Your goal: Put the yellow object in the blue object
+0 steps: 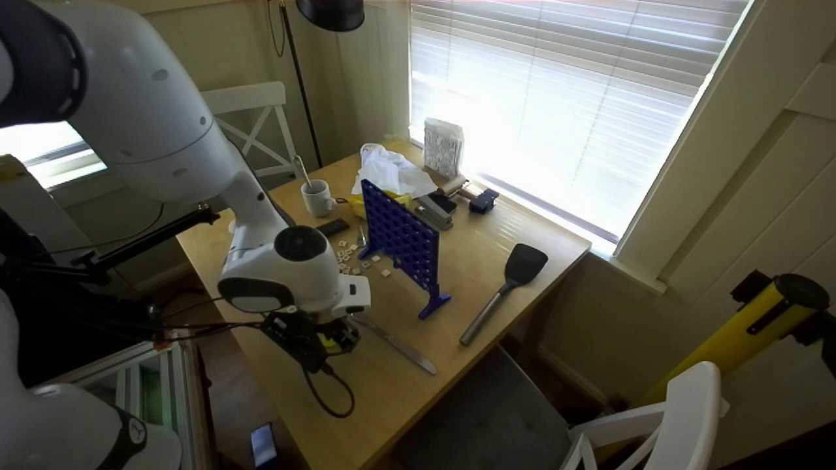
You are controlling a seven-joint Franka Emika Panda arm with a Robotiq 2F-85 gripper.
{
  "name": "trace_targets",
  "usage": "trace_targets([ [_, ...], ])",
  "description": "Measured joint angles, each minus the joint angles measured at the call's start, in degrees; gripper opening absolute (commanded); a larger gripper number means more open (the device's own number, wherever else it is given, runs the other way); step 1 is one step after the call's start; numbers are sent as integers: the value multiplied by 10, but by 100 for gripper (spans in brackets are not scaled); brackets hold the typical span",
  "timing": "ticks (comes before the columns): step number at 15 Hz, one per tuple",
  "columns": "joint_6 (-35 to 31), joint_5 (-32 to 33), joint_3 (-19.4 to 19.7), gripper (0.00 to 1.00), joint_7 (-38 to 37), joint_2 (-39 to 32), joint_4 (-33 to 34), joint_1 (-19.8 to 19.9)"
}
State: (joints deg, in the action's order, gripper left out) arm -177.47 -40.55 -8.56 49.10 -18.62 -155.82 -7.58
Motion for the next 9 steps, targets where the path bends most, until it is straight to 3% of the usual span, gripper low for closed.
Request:
trace_targets([
  [9, 8, 0, -35, 51, 4, -11, 3, 45],
])
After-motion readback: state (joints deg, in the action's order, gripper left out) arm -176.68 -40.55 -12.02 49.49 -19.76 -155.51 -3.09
